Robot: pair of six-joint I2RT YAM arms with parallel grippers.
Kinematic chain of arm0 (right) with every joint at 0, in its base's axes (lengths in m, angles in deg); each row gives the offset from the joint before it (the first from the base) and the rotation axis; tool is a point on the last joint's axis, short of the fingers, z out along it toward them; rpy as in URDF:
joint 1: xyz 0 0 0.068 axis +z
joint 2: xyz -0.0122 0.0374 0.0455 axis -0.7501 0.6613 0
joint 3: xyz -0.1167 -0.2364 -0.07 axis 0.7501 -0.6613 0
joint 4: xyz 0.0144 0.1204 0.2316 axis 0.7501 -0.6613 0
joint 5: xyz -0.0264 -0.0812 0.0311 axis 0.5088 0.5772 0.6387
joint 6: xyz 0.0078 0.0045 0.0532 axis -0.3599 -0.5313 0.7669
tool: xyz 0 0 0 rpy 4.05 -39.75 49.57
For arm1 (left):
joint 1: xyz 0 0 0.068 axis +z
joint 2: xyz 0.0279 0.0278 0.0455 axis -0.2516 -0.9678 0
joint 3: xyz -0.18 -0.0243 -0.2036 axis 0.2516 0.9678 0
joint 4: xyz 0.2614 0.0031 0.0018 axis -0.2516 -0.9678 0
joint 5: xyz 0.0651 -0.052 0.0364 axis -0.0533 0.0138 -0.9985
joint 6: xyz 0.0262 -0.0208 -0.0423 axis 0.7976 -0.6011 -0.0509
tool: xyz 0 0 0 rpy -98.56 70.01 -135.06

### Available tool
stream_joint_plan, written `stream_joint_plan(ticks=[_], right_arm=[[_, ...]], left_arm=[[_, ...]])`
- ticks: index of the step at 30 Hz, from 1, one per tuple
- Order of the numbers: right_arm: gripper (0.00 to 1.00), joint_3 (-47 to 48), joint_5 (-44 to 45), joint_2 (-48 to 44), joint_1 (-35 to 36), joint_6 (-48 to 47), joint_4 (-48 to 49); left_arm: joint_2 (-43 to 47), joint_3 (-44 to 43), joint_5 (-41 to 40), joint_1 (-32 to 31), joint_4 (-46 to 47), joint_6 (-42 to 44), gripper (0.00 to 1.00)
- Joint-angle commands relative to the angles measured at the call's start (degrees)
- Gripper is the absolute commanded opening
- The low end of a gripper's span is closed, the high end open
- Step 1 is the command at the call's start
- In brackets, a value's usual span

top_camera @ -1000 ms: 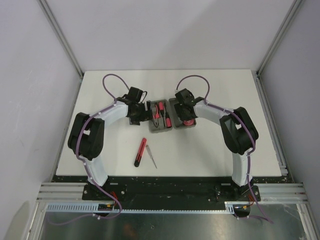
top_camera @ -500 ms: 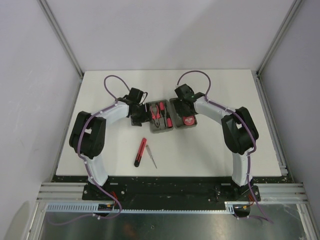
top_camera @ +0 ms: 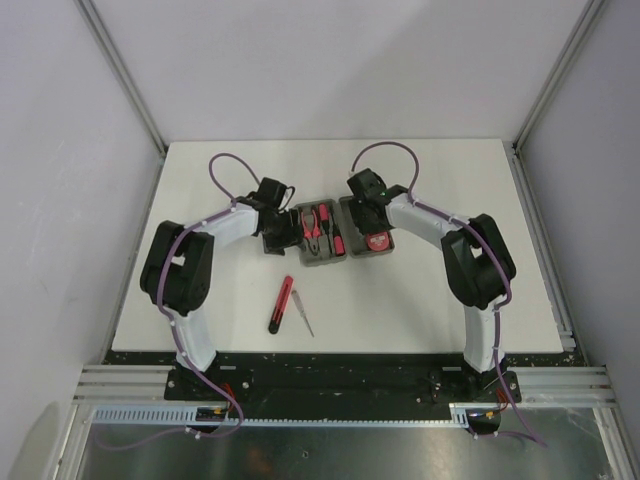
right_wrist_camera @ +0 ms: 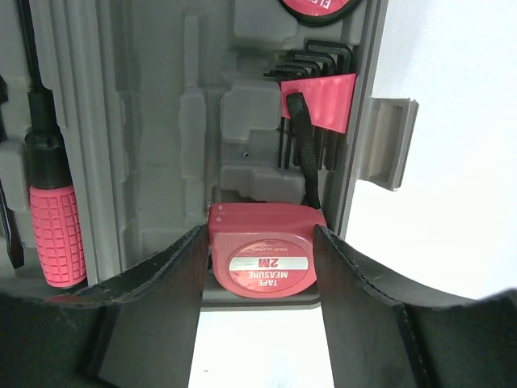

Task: Pack the tool kit

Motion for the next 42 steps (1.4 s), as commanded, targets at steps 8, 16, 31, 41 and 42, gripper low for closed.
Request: stream_joint_plan(ticks=[8, 16, 31, 41, 42], right_arm=[[0.49, 0.25, 3.9, 5.51, 0.5, -0.31, -4.3], [0.43, -2.48, -1.0, 5.35, 0.62, -5.17, -3.73], [0.59, -2.44, -0.94, -5.26, -0.66, 0.46, 3.96], [0.51, -2.45, -5.86, -8.51, -1.73, 3.94, 1.45], [0.47, -2.97, -6.17, -8.16, -1.67, 4.42, 0.42]], left_arm=[[-1.78, 1.14, 3.87, 1.36, 0.39, -2.09, 0.57], [-3.94, 1.12, 7.38, 2.51, 0.38, -3.14, 0.47], [-0.68, -0.65, 7.13, 2.79, 0.42, -2.52, 0.56], [3.91, -1.38, 4.37, 2.83, 0.38, -1.8, 0.65], [4.22, -1.25, 4.12, 2.79, 0.37, -1.73, 0.65]])
